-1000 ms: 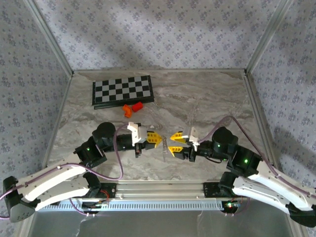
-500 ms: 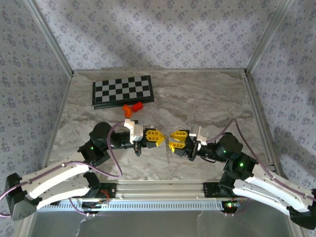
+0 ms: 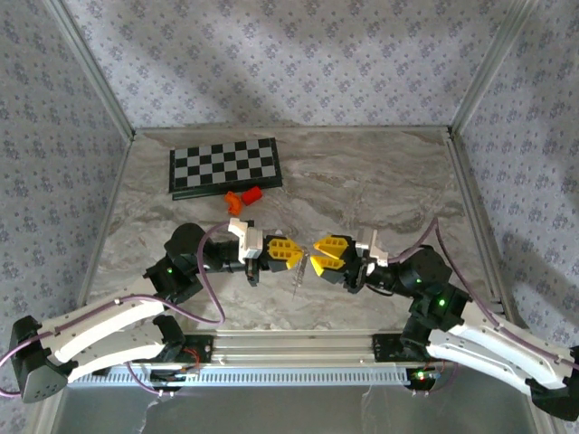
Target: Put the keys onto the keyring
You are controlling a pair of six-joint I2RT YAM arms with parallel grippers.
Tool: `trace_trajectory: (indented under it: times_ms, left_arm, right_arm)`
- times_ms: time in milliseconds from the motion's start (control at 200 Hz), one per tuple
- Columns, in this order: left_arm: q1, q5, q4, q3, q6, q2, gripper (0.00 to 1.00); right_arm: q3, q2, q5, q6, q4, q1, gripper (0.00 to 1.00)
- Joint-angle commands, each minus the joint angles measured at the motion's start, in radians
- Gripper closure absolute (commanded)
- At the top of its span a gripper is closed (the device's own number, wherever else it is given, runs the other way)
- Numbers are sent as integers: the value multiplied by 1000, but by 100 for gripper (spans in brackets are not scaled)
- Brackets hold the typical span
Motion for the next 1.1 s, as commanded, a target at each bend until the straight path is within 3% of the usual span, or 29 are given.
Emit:
trace_trajectory:
  times_ms: [0,200,410,535,655,755,960,1094]
  left_arm:
    - [3,24,34,17,3,8,100]
    - [3,23,21,18,9,9,100]
    - [3,15,-10,18,20,2,100]
    - [2,-49,-194,53,104,-22,100]
    - [3,-100,-413,106,200,-35,84]
    - [2,-118,-521,144,238,-34,79]
    - [0,-141,-613,172,271,-43,77]
    - [-1,-147,-628,177,279,-37,81]
  right_arm:
    - [-3,11,-24,25,61,-6,71]
    - [0,33,-40,32,80,-5,76]
    - [12,42,-36,16,51,-5,100]
    - [100,63,-4,-47,-154,-3,100]
    - [227,122,22,-150,-429,2,100]
    - [334,200,19,-229,-603,2,100]
    - [471,314,-14,-310,-752,4,100]
    - [517,348,-36,-342,-811,8,100]
